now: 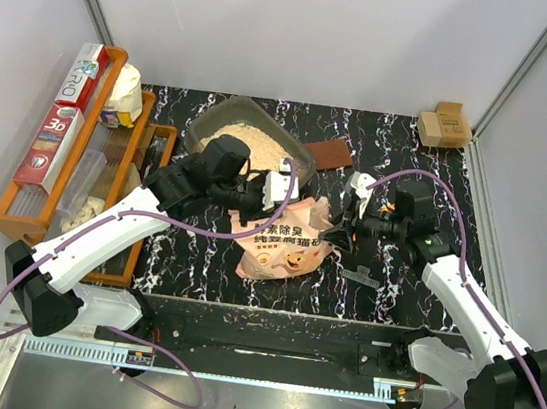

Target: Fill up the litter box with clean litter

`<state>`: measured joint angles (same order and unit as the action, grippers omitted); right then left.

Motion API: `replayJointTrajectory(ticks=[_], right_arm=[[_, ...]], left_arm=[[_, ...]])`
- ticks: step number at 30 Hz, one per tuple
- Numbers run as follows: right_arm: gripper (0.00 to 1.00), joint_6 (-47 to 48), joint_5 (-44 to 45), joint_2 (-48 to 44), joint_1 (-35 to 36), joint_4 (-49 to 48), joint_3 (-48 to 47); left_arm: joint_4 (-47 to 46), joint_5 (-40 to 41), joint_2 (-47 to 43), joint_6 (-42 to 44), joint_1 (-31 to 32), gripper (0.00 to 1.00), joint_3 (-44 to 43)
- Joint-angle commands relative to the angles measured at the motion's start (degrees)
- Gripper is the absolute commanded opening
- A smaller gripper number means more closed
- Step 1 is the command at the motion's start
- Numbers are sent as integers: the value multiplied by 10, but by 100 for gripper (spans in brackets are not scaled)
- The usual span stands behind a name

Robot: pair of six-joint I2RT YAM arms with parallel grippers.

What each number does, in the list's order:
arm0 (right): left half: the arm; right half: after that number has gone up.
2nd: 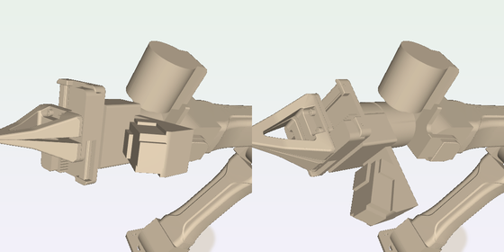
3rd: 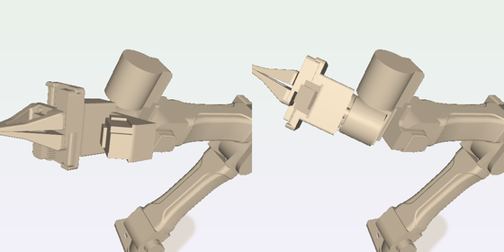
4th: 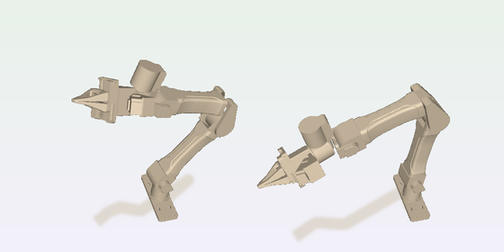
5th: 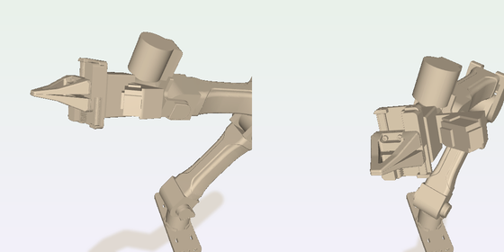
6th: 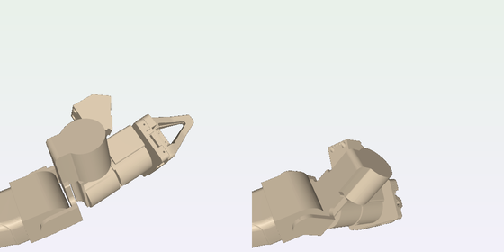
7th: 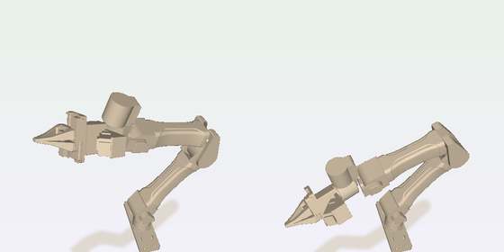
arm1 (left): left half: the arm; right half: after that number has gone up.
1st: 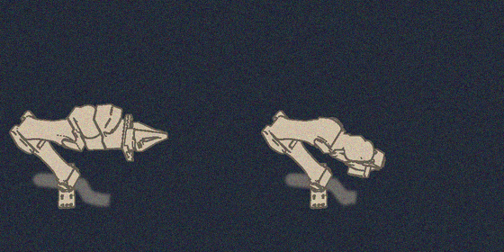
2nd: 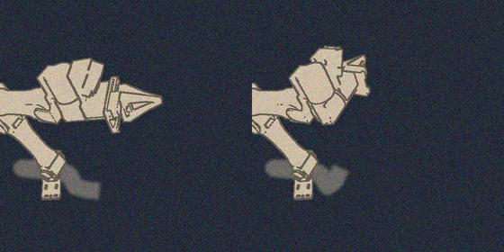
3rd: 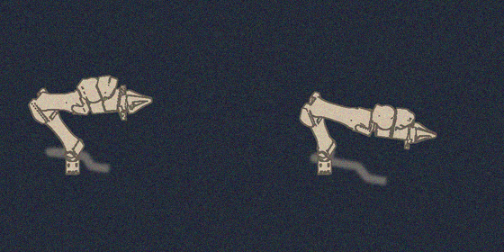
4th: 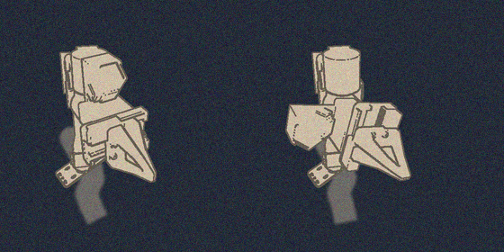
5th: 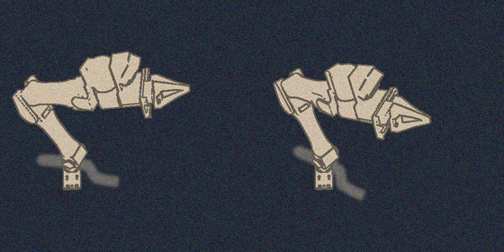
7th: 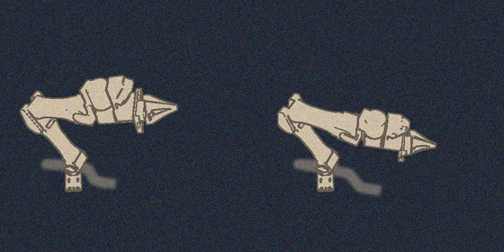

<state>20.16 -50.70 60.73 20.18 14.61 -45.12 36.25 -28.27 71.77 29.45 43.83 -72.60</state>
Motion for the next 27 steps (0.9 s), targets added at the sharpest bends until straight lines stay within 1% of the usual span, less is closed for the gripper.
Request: replayJointTrajectory(ticks=[1, 3, 4, 6, 7, 8, 10, 11, 13, 14, 15, 17, 18, 20, 21, 22, 23, 24, 25, 26, 27], right_arm=[[45, -6, -14, 6, 7, -33, 5], [40, -7, -11, 7, 7, -39, 5], [34, -8, -10, 8, 7, -42, 6], [28, -7, -6, 8, 7, -49, 7], [24, -8, -5, 7, 7, -49, 7], [21, -7, -4, 8, 7, -49, 7], [17, -7, 2, 6, 7, -50, 8], [13, -7, 3, 4, 7, -51, 9], [10, -7, 11, 2, 7, -56, 14], [8, -10, 15, -1, 7, -59, 16], [7, -11, 23, -2, 7, -69, 19], [5, -17, 30, -3, 7, -78, 27], [3, -20, 32, -3, 6, -88, 28], [2, -27, 33, 1, 7, -96, 31], [1, -29, 33, 2, 7, -100, 32], [1, -31, 33, 3, 6, -102, 32], [1, -32, 33, 3, 7, -104, 32], [1, -32, 34, 2, 7, -104, 31], [1, -31, 35, 1, 7, -104, 30], [1, -31, 37, 0, 7, -102, 31], [0, -32, 37, 0, 7, -102, 31]], left_arm=[[-70, 2, -1, -2, 4, 0, -24], [-70, 6, -1, -2, 4, 0, -24], [-68, 10, -1, -2, 4, 0, -24], [-66, 15, -1, -2, 4, 0, -27], [-60, 21, 0, 1, 3, 0, -30], [-54, 23, 0, 4, 3, 3, -35], [-37, 29, -2, 19, 3, 13, -53], [-31, 28, -4, 25, 4, 26, -61], [-14, 26, -6, 34, 3, 36, -89], [-7, 25, -5, 34, 4, 43, -101], [-1, 22, -2, 32, 3, 49, -126], [3, 20, 1, 26, 3, 59, -149], [1, 22, 6, 25, 3, 61, -166], [-12, 46, 14, 22, 0, 64, -170], [-31, 57, 26, 11, -5, 64, -169], [-43, 61, 34, 1, -28, 63, -167], [-57, 53, 53, -36, -44, 62, -164], [-85, 45, 65, -59, -62, 58, -163], [-97, 19, 80, -81, -96, 54, -165], [-103, 2, 113, -108, -111, 50, -170], [-106, -19, 133, -116, -123, 37, -186]])
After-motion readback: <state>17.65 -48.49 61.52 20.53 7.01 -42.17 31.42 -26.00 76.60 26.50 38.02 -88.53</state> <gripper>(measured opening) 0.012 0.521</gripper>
